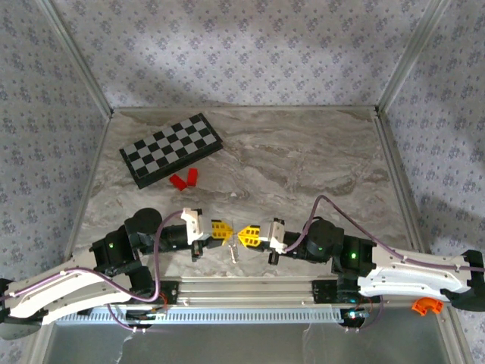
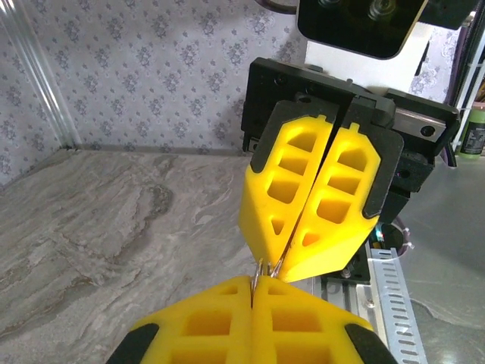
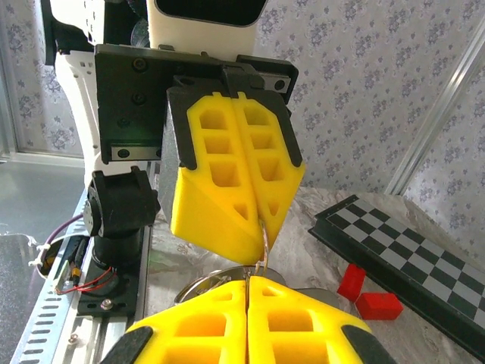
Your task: Put the keys on the keyring
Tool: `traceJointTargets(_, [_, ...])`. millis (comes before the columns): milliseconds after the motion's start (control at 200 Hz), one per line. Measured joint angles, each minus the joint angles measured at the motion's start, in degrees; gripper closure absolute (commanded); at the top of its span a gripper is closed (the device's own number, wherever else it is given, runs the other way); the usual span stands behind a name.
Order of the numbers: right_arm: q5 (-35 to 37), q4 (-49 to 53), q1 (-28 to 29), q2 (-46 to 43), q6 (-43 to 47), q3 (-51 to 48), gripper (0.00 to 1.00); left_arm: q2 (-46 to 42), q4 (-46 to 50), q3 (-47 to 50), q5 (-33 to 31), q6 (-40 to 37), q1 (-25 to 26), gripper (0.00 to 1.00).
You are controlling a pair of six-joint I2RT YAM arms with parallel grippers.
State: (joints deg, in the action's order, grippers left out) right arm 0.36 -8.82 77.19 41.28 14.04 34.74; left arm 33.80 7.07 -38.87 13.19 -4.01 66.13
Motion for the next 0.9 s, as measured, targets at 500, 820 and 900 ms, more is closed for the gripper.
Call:
traceJointTargets(500, [-0.2, 0.4, 0.5, -0.8, -0.2, -0.3, 0.82, -2.4, -4.2, 2.1, -2.0, 0.7, -0.1, 1.00])
traceJointTargets(820, [-1.1, -0.9, 1.1, -6.5, -2.3, -0.7, 0.73, -6.7, -4.5, 2.7, 3.6, 0.6, -0.1, 1.00])
traceJointTargets(900, [-1.6, -0.8, 1.2, -4.8, -2.9, 0.0, 0.69, -6.7, -4.6, 2.7, 4.7, 0.6, -0.1, 1.00])
